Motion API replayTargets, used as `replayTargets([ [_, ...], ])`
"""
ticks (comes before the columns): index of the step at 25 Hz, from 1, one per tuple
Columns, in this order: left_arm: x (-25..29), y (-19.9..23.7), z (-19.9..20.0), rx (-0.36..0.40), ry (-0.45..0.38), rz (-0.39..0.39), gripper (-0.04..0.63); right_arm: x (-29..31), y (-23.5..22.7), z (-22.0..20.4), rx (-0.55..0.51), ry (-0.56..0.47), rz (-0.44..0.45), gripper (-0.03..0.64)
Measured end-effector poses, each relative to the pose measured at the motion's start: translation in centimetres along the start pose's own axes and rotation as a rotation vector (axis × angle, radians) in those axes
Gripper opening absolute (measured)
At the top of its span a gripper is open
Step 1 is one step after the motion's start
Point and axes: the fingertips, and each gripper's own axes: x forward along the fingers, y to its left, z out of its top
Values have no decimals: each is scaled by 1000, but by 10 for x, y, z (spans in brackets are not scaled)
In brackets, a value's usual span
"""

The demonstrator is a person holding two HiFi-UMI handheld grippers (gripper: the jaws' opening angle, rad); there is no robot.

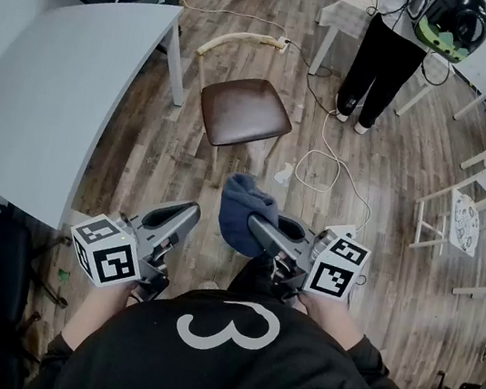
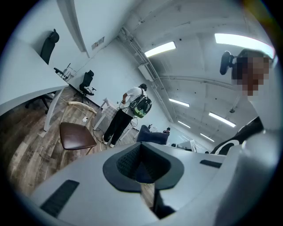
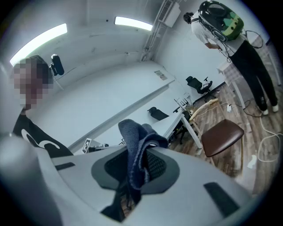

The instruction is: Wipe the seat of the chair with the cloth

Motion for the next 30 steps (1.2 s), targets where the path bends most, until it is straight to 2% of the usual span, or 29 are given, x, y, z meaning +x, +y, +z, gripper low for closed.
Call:
replayTargets([
  [6,15,9,2,-6,16,9,12,3,-16,4,10,4,3,61],
  [13,55,25,16,-24,29,24,12,2,-57,27,43,1,-5,63],
  [18,95,37,30,-40,31,45,12,1,-102,53,79,10,-10,63],
  [25,157,78,56,-90,31,122,12,16,-172,97,104,52,27,63],
  [30,214,96,88,-72,10,161,12,15,-224,135,111,67,59,63],
])
